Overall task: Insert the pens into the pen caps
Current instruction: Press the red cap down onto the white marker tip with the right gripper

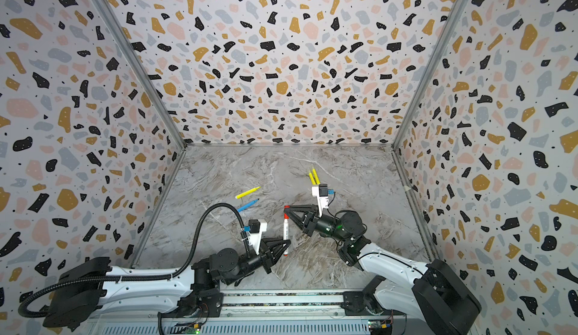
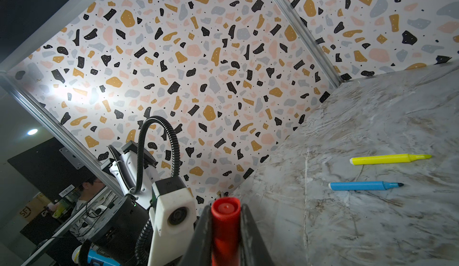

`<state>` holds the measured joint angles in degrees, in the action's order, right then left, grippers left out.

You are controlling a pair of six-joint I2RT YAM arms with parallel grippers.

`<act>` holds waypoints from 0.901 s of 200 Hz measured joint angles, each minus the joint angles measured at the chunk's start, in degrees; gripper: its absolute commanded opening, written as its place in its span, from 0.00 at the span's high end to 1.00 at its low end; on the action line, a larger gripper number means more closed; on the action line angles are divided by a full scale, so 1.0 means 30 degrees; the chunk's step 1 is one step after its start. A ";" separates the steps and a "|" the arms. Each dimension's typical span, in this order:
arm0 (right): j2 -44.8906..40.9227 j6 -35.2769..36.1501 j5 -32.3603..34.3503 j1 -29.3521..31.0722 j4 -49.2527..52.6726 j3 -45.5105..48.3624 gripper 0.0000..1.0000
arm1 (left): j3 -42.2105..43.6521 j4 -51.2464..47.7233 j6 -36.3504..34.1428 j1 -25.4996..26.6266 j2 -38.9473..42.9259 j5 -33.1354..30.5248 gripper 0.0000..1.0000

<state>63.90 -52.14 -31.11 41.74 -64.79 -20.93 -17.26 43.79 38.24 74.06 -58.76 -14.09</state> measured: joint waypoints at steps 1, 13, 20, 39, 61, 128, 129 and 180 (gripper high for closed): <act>0.0000 0.0000 0.0000 0.0007 0.0000 0.0000 1.00 | 0.0000 0.0000 0.0000 0.0000 0.0000 0.0000 0.98; 0.0000 0.0073 0.0036 0.0277 0.0015 0.0000 1.00 | 0.0000 0.0000 0.0007 0.0000 0.0044 -0.0015 0.98; 0.0000 0.0131 0.0095 0.0437 0.0015 0.0007 1.00 | 0.0007 0.0000 0.0007 0.0000 0.0095 -0.0044 0.98; -0.0036 0.0291 0.0226 0.0692 0.0007 0.0087 1.00 | 0.0022 -0.0007 0.0015 0.0000 0.0313 -0.0117 0.98; -0.0306 0.0386 0.0459 0.0940 -0.0138 0.0466 1.00 | 0.0109 -0.0211 0.0022 0.0051 0.0619 -0.0124 0.98; -0.1603 0.1494 0.1399 0.1770 0.1071 0.1137 1.00 | 0.0517 -0.1042 -0.0138 0.0350 0.1494 0.0197 1.00; -0.1610 0.1515 0.1413 0.1785 0.1086 0.1137 1.00 | 0.0517 -0.1042 -0.0146 0.0350 0.1501 0.0204 1.00; -0.2025 0.2142 0.1814 0.2528 0.0874 0.1770 1.00 | 0.0933 -0.2084 -0.0823 0.0379 0.2732 0.0984 1.00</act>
<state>57.82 -45.71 -25.67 49.32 -62.17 -15.62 -14.46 37.54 35.77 75.20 -50.57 -11.14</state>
